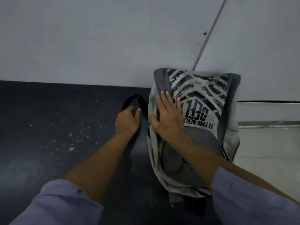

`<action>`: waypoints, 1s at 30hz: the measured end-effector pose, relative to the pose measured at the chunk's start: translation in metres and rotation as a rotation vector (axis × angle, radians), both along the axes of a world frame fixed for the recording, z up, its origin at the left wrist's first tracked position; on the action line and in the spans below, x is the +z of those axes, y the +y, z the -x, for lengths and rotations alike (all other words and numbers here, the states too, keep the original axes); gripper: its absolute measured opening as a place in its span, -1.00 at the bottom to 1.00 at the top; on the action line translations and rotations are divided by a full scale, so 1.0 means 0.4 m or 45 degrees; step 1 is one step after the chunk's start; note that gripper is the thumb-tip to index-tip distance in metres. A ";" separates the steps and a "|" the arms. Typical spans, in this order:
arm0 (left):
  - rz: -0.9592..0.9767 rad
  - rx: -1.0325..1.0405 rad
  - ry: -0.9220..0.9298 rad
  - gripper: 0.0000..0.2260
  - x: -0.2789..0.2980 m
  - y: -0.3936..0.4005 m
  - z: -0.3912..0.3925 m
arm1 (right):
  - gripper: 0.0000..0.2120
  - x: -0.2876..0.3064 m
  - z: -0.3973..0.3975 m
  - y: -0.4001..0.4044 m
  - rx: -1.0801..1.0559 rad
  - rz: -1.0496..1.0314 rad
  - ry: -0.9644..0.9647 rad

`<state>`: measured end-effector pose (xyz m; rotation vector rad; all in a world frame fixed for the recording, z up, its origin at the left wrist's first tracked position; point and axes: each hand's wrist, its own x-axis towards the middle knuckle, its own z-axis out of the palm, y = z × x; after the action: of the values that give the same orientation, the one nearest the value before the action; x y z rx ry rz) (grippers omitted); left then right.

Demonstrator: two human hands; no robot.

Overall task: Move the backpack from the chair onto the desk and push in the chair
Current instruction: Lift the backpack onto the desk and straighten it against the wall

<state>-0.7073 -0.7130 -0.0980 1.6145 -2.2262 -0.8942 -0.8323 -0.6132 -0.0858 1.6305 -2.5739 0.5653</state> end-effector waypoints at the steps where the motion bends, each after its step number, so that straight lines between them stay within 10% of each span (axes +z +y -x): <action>1: -0.016 0.003 0.004 -0.64 -0.012 -0.014 0.007 | -0.34 -0.010 -0.004 -0.011 -0.015 -0.075 0.055; 7: -0.246 0.100 0.111 -0.62 -0.080 -0.091 0.069 | -0.21 -0.052 -0.011 -0.035 -0.186 -0.331 0.142; 15: -0.734 0.555 0.393 -0.71 -0.139 -0.148 0.126 | -0.69 -0.058 -0.024 -0.049 -0.289 -0.321 0.056; 20: -1.132 0.705 0.589 -0.73 -0.098 -0.164 0.148 | -0.77 -0.052 -0.005 -0.026 -0.196 -0.005 -0.162; 30: -1.143 0.604 0.630 -0.87 -0.057 -0.248 0.275 | -0.69 0.016 0.041 0.046 -0.029 0.346 -0.485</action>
<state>-0.8174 -0.8121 -0.1208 1.8161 -1.0567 -2.0071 -0.8487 -0.5948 -0.0795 1.5222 -2.5967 1.2712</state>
